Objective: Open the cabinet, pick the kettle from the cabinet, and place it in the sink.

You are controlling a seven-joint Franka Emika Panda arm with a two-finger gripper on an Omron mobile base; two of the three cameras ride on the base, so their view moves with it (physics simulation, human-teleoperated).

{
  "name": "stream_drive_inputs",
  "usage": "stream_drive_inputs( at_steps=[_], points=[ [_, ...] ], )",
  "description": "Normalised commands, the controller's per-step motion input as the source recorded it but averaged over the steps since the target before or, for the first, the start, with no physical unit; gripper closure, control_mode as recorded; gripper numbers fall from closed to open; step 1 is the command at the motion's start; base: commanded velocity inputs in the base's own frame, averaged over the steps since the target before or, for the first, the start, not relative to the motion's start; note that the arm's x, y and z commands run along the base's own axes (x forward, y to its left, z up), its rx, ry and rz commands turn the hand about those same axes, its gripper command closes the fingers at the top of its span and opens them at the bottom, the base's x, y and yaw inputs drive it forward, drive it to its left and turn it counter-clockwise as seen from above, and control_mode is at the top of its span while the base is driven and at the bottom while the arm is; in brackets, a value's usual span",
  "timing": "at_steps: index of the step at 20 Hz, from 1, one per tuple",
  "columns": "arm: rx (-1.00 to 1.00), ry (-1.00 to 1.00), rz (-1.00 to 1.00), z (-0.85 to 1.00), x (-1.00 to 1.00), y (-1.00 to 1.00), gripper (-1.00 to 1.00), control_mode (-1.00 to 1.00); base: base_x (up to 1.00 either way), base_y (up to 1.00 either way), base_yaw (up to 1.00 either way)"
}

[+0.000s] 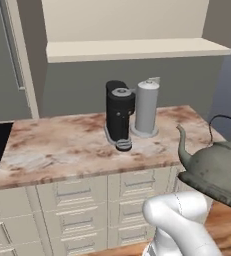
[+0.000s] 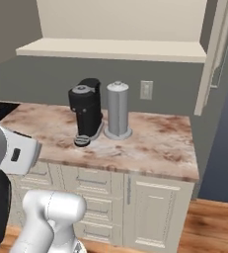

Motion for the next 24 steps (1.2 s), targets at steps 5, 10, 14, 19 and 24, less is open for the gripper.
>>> stream_drive_inputs(
  at_steps=[5,10,14,19,24],
  points=[
    [0.00,0.00,0.00,0.00,0.00,0.00,1.00,1.00,-0.62,0.39,-0.03],
    [0.00,0.00,0.00,0.00,0.00,0.00,1.00,1.00,-0.48,0.49,-0.03],
    [0.00,0.00,0.00,0.00,0.00,0.00,1.00,1.00,-0.38,0.67,-0.02],
    [0.00,0.00,0.00,0.00,0.00,0.00,1.00,1.00,-0.21,0.79,-0.03],
    [0.00,0.00,0.00,0.00,0.00,0.00,1.00,1.00,-0.14,0.89,-0.04]
  ],
)
